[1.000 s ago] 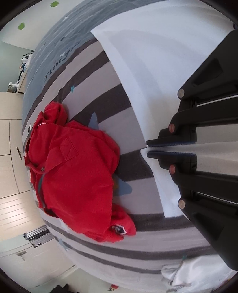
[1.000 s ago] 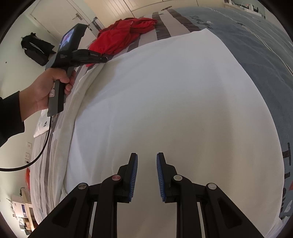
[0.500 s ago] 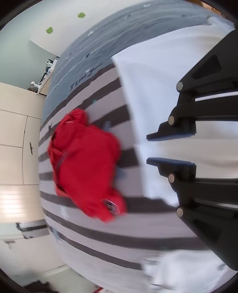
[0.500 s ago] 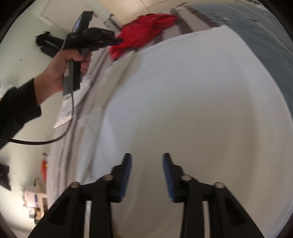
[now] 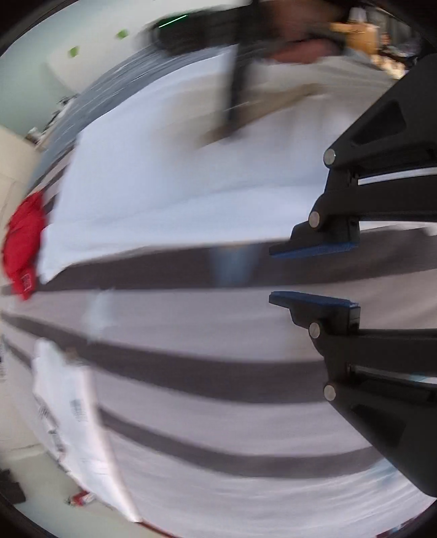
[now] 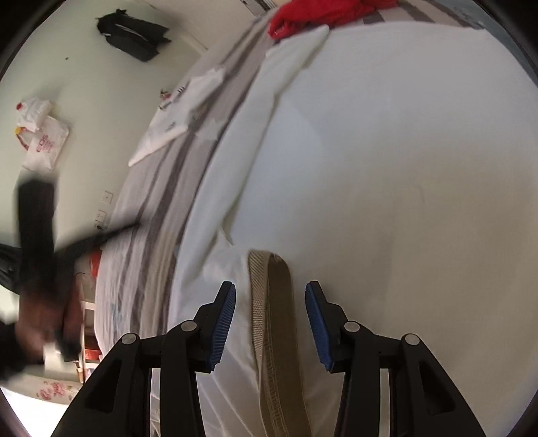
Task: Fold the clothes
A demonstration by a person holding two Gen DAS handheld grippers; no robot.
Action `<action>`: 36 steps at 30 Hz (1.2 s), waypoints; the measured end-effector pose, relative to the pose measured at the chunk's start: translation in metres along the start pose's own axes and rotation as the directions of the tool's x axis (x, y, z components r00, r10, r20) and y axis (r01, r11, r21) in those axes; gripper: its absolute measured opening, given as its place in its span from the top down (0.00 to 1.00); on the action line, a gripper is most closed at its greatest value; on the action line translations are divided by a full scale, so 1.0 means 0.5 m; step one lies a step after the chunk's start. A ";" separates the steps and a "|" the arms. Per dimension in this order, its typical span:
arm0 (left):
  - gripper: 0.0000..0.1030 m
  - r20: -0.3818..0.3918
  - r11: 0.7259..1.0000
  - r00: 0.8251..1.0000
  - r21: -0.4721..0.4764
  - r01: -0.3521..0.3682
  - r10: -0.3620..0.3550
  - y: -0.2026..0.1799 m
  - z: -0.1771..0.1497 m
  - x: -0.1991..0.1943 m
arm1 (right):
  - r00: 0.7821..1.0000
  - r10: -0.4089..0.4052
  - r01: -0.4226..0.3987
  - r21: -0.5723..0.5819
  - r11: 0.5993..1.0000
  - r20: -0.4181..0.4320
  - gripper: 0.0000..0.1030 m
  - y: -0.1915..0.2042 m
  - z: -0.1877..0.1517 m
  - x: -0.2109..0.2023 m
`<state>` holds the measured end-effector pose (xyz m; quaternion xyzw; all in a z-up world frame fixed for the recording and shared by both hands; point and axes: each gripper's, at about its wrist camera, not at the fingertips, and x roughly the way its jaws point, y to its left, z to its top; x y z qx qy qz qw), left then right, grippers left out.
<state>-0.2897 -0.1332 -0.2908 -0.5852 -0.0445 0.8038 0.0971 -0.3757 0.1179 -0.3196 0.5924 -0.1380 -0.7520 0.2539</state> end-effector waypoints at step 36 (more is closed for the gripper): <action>0.84 -0.100 0.984 0.994 0.171 0.049 -0.032 -0.088 -0.299 -0.019 | 0.996 -0.080 0.078 -0.061 0.995 -0.030 0.74 0.012 -0.164 -0.107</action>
